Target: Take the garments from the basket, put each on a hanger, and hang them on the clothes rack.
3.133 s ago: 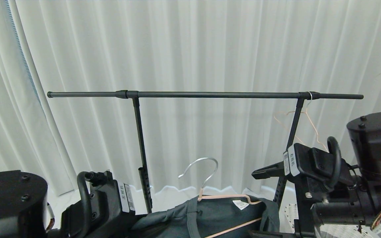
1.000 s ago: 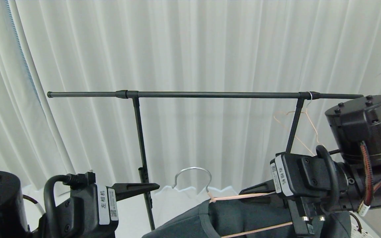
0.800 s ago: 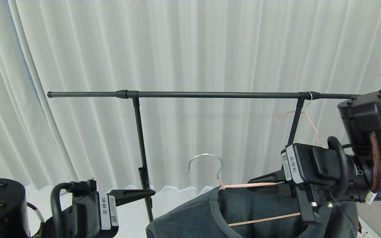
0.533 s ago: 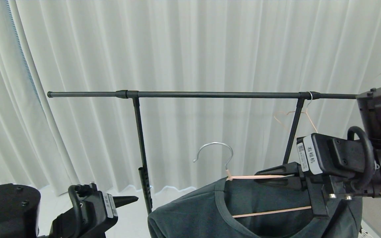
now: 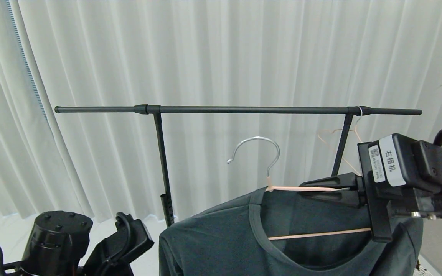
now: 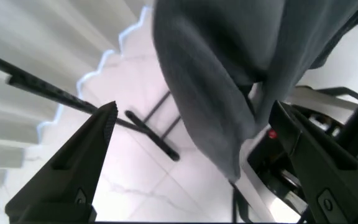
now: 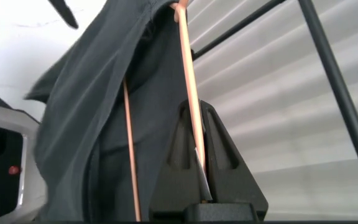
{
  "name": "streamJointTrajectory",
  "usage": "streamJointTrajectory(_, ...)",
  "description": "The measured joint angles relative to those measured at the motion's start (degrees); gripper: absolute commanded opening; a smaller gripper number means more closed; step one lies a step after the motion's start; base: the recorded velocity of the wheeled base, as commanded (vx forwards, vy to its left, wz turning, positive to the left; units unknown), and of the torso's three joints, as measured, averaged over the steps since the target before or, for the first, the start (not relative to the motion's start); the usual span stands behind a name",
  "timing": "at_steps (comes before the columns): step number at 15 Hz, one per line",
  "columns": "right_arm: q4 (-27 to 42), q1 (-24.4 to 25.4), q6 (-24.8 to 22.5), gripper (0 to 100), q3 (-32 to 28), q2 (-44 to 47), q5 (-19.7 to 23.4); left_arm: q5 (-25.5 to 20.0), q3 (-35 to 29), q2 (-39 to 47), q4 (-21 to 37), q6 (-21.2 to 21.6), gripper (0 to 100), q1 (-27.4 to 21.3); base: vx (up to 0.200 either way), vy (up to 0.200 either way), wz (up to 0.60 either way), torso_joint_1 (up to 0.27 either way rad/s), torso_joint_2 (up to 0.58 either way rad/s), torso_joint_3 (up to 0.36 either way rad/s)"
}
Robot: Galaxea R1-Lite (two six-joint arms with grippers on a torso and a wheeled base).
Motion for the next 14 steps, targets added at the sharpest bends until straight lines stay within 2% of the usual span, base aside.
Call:
streamJointTrajectory(2,0.0,0.06,0.04,0,0.0,-0.66,0.0,-0.48,-0.39,1.37,-0.02,-0.12,100,2.56,0.0,0.0,0.0,0.0,0.0,0.0)
streamJointTrajectory(3,0.0,0.09,0.11,0,0.0,-1.02,0.0,-0.72,-0.77,1.9,-0.02,-0.23,0,3.36,0.0,0.0,0.0,0.0,0.0,0.0)
streamJointTrajectory(9,0.27,-0.05,3.01,0,0.88,-4.22,-0.52,-2.3,-3.77,4.33,-0.02,-0.63,0,5.35,0.0,0.0,0.0,0.0,0.0,0.0)
streamJointTrajectory(14,-0.09,-2.67,4.08,0,2.5,-5.75,-0.55,-2.28,-4.35,4.55,-0.79,-0.67,0,15.57,0.0,0.0,0.0,0.0,0.0,0.0)
